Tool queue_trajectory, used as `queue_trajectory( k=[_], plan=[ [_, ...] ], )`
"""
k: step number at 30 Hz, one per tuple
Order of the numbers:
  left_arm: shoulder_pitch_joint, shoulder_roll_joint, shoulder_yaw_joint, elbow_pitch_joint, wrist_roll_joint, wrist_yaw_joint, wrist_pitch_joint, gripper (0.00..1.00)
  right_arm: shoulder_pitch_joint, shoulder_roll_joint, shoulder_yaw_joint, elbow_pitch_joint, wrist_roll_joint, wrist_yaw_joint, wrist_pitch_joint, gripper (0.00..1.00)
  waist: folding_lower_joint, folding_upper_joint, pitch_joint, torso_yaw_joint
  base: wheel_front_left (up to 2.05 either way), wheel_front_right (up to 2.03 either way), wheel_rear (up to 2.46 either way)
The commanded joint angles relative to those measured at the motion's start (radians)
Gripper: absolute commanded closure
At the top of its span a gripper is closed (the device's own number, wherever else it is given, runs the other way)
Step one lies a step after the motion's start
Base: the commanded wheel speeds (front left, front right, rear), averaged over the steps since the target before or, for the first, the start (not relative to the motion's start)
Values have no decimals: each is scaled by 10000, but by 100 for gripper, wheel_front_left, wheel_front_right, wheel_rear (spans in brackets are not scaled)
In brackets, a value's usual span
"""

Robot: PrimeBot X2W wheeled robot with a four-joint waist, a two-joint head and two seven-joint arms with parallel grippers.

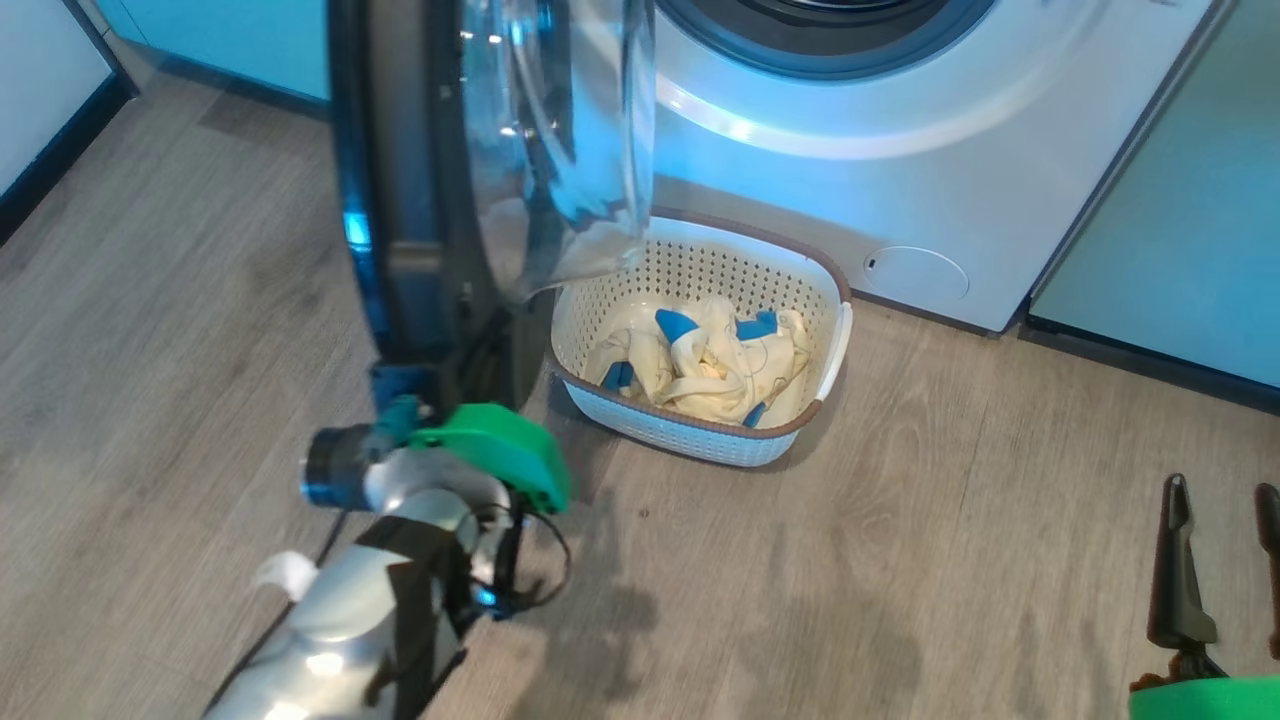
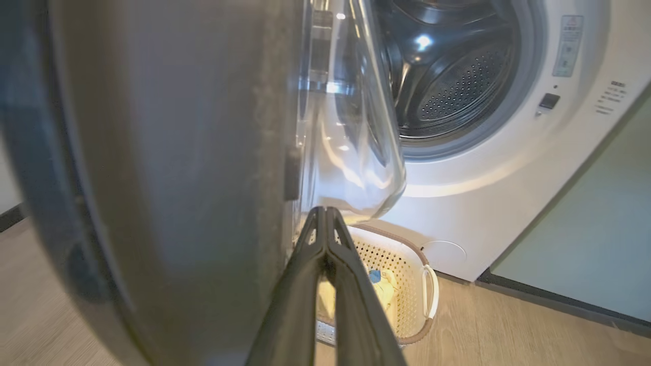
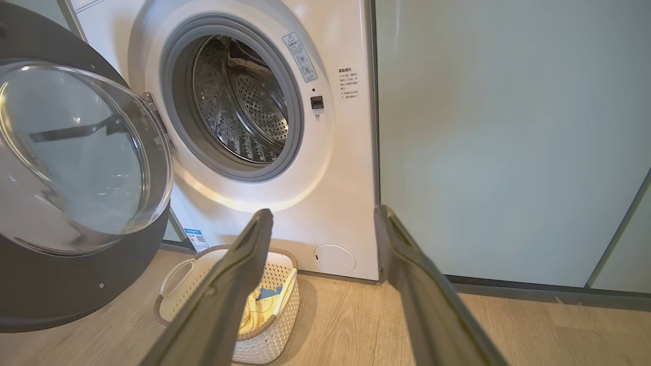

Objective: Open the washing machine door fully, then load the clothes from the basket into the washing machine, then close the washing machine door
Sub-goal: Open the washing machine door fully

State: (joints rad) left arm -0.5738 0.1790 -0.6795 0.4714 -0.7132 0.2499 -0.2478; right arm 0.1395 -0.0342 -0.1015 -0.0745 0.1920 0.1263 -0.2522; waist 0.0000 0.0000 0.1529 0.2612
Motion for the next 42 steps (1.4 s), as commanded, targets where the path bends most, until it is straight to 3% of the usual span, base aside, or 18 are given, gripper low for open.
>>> queue_trajectory(
  k=[1, 10, 42],
  plan=[
    [-181, 421, 614, -338, -24, 1412, -136, 100, -128, -160, 175, -343, -102, 44, -95, 0, 0, 0, 16, -4, 0, 0, 0],
    [52, 945, 2060, -280, 56, 1768, -138, 100, -237, -160, 191, -450, -196, 44, -95, 0, 0, 0, 164, -140, 0, 0, 0],
    [-1592, 2204, 4259, 2912, 256, 1256, -139, 100, -372, -160, 276, -430, -278, 44, -95, 0, 0, 0, 598, -659, 0, 0, 0]
  ],
)
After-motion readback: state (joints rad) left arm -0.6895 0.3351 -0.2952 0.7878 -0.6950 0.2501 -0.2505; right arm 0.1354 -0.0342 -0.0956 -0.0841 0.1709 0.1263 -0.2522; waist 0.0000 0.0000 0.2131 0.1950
